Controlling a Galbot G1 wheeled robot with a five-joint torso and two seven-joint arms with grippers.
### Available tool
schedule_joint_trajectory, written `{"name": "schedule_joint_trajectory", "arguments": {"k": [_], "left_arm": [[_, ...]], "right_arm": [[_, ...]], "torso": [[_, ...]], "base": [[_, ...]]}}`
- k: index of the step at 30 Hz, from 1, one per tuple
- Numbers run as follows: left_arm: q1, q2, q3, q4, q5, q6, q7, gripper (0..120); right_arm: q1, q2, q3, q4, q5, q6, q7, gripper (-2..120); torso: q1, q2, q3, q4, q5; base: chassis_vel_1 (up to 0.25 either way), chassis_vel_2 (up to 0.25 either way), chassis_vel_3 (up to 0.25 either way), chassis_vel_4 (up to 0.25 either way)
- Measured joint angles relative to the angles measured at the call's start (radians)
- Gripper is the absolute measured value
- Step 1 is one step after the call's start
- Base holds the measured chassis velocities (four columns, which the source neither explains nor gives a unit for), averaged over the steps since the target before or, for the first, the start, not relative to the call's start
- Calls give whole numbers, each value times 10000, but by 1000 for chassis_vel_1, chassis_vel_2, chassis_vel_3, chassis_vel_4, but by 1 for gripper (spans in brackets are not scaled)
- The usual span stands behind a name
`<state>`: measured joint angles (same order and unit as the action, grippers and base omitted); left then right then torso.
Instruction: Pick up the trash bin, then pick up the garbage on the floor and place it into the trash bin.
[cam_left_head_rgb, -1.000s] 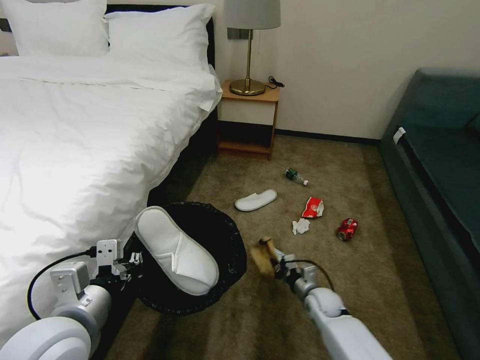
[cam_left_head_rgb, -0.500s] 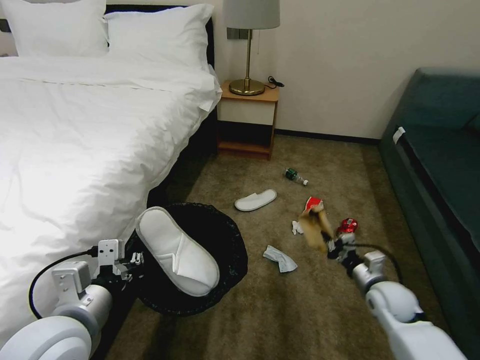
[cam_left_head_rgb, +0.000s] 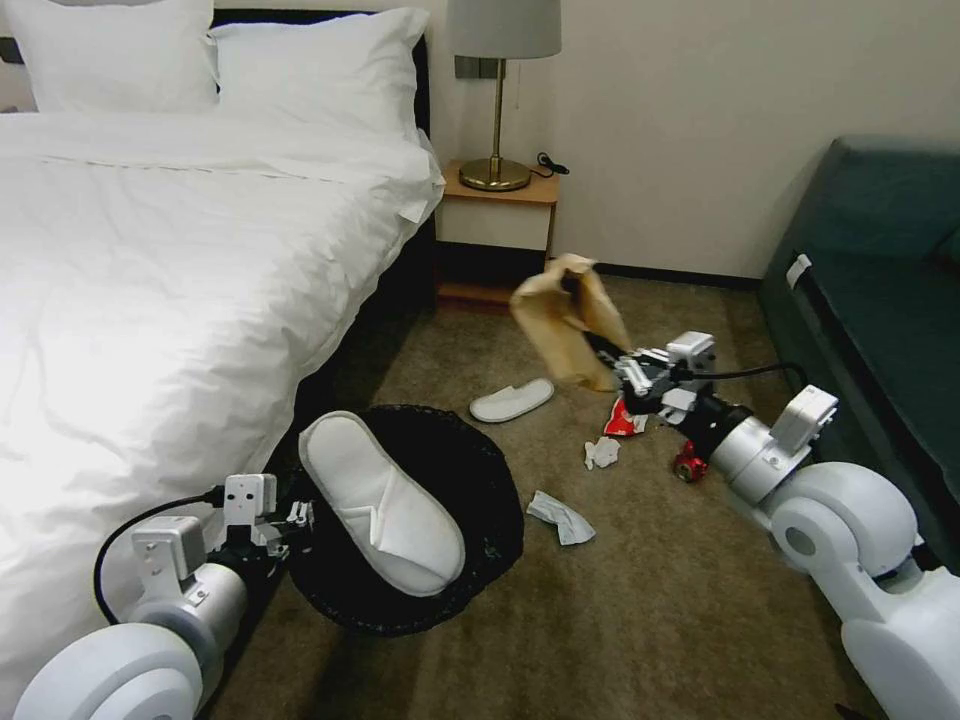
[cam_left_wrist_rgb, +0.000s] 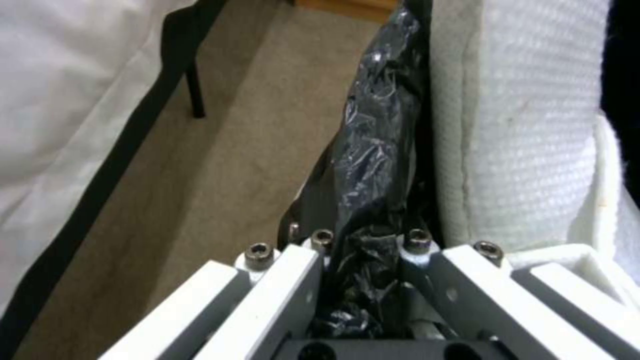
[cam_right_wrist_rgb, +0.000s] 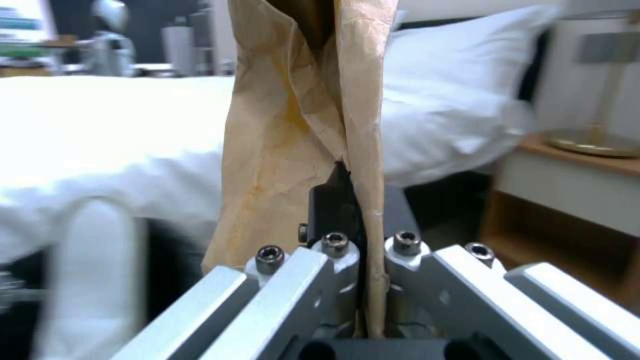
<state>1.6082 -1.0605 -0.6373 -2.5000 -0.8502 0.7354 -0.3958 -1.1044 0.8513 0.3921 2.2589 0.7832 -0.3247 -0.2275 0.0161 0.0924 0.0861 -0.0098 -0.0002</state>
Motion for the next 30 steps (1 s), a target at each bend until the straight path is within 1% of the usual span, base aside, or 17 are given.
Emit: {"name": "schedule_joint_trajectory", "arguments": {"k": [1, 3, 6, 9, 15, 20, 21, 22, 24, 25, 26, 27, 28, 29, 30], "left_arm": [[0, 0, 0, 0, 0, 0, 0, 2], [-92, 34, 147, 0, -26, 0, 7, 2], [-123, 38, 194, 0, -36, 0, 8, 2], [-227, 53, 397, 58, -59, 0, 1, 2], [-325, 54, 462, 103, -91, 0, -4, 2], [-349, 54, 450, 109, -109, 0, -6, 2], [-348, 53, 435, 108, -111, 0, -6, 2], [-348, 53, 435, 108, -111, 0, -6, 2], [-303, 41, 387, 100, -111, 0, -8, 2], [-303, 41, 387, 100, -111, 0, -8, 2], [-290, 29, 370, 76, -111, 0, -8, 2], [-290, 29, 370, 76, -111, 0, -8, 2], [-296, 25, 358, 67, -111, 0, -8, 2], [-310, 19, 338, 66, -112, 1, -7, 2], [-310, 19, 338, 66, -112, 1, -7, 2]], "right_arm": [[0, 0, 0, 0, 0, 0, 0, 0], [34, -96, -449, 257, -1, -128, -144, 0], [35, -122, -580, 318, -21, -156, -171, 0], [-83, -257, -1182, 564, -275, -253, -261, 0], [-426, -420, -1784, 741, -820, -296, -374, 0], [-535, -436, -1898, 787, -1066, -418, -415, 0], [-550, -440, -1897, 804, -1099, -472, -427, 5], [-550, -440, -1897, 804, -1099, -472, -427, 5], [-557, -490, -1816, 875, -1187, -610, -509, 19], [-557, -490, -1816, 875, -1187, -610, -509, 19], [-492, -496, -1808, 882, -1267, -630, -523, 25], [-492, -496, -1808, 882, -1267, -630, -523, 25], [-443, -476, -1826, 879, -1302, -629, -520, 29], [-390, -429, -1841, 855, -1342, -630, -496, 36], [-390, -429, -1841, 855, -1342, -630, -496, 36]], "torso": [[0, 0, 0, 0, 0], [0, -1, 0, 0, 1], [0, 0, 0, 0, 0], [0, 0, 0, 0, 0], [0, 0, 0, -1, 1], [0, 0, 0, -1, 2], [0, 0, 0, -1, 2], [0, 0, 0, -1, 2], [0, 0, 0, -1, 1], [0, 0, 0, -1, 1], [0, 0, 0, -1, 2], [0, 0, 0, -1, 2], [0, 0, 0, -1, 1], [0, 0, 0, 0, 2], [0, 0, 0, 0, 2]], "base": [[0, 0, 0, 0], [0, 0, 0, 0], [0, 0, 0, 0], [0, 0, 0, 0], [0, 0, 0, 0], [0, 0, 0, 0], [0, 0, 0, 0], [0, 0, 0, 0], [0, 0, 0, 0], [0, 0, 0, 0], [0, 0, 0, 0], [0, 0, 0, 0], [0, 0, 0, 0], [0, 0, 0, 0], [0, 0, 0, 0]]}}
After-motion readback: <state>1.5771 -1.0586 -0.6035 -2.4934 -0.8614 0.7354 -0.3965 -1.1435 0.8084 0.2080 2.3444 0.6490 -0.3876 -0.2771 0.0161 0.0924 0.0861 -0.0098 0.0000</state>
